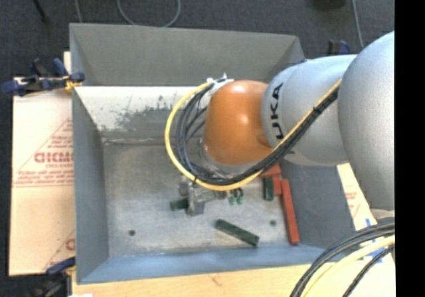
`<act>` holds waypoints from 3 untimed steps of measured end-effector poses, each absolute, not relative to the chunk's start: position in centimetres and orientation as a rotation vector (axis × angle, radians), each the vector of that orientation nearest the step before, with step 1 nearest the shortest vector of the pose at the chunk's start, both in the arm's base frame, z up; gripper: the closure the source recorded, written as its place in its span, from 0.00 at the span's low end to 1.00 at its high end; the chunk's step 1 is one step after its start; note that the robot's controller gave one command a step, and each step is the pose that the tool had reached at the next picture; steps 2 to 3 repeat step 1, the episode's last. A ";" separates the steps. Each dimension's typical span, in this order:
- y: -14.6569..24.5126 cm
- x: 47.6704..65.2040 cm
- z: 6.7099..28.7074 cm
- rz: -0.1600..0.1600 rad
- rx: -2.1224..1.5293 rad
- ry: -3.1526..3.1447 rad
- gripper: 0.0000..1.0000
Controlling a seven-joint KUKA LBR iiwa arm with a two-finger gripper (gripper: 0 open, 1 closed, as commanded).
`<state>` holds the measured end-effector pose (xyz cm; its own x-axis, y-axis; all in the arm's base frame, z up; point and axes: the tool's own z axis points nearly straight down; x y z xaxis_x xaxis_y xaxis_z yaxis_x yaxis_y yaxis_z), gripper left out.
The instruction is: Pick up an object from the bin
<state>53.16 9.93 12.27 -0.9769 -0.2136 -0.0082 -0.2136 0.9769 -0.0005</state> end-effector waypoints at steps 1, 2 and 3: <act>9.8 53.4 18.7 -0.001 -0.332 3.114 1.00; 9.8 53.4 18.7 -0.001 -0.332 3.114 1.00; 9.8 53.4 18.7 -0.001 -0.332 3.114 1.00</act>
Offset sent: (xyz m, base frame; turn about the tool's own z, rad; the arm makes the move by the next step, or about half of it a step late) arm 0.0000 -0.0001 0.0600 0.0000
